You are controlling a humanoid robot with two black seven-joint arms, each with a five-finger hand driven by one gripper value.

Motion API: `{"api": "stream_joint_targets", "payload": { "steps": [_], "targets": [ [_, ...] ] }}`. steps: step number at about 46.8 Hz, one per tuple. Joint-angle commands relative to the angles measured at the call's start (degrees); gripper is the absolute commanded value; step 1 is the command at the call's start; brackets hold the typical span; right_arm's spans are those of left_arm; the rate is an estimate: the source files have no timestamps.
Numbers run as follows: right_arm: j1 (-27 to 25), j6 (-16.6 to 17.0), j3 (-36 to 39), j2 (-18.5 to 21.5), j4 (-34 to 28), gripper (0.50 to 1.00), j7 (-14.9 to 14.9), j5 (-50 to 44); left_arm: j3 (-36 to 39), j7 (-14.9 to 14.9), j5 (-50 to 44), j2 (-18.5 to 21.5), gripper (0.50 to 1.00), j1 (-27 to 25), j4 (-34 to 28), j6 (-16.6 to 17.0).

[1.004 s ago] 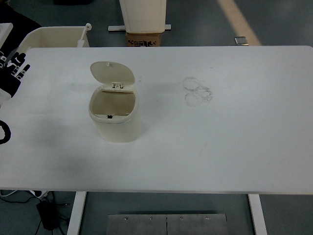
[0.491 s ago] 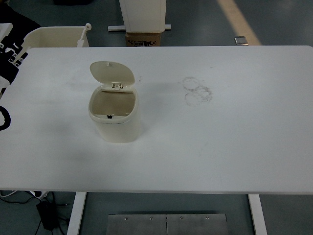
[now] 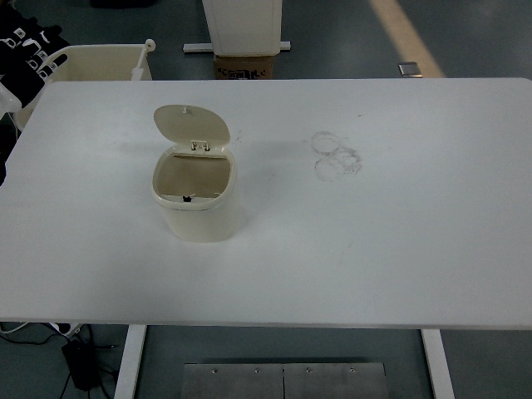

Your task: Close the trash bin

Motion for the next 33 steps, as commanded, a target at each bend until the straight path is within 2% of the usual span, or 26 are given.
{"api": "stream_joint_targets", "payload": {
  "steps": [1,13,20,33],
  "targets": [
    [0.0,0.1,0.0,0.0,0.0,0.991,0.0,0.0,3.2,1.2,0.1,1.3,1.0,-2.7,-2.0,-0.2],
    [-0.1,0.0,0.0,0.0,0.0,0.991,0.0,0.0,14.5,1.4,3.3,1.7,1.0,-13.8,-3.5,-1.3],
    [-0.1,0.1,0.0,0.0,0.0,0.991,0.0,0.0,19.2,3.3,7.1,1.8,1.0,-18.6,-6.9,-1.7],
    [-0.1,0.0,0.0,0.0,0.0,0.991,0.0,0.0,25.9,3.4,9.7,3.0,1.0,-22.0,-9.7,-3.4]
  ]
}}
